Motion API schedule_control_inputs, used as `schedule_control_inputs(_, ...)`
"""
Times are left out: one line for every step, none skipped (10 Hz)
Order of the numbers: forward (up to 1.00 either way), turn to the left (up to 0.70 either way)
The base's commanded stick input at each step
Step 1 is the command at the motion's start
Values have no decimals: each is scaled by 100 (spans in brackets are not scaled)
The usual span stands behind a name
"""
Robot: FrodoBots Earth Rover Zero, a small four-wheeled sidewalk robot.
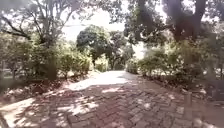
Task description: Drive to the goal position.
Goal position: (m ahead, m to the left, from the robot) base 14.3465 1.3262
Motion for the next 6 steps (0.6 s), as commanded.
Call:
schedule_control_inputs(70,-35)
schedule_control_inputs(70,-35)
schedule_control_inputs(70,-35)
schedule_control_inputs(70,-35)
schedule_control_inputs(70,-35)
schedule_control_inputs(70,-35)
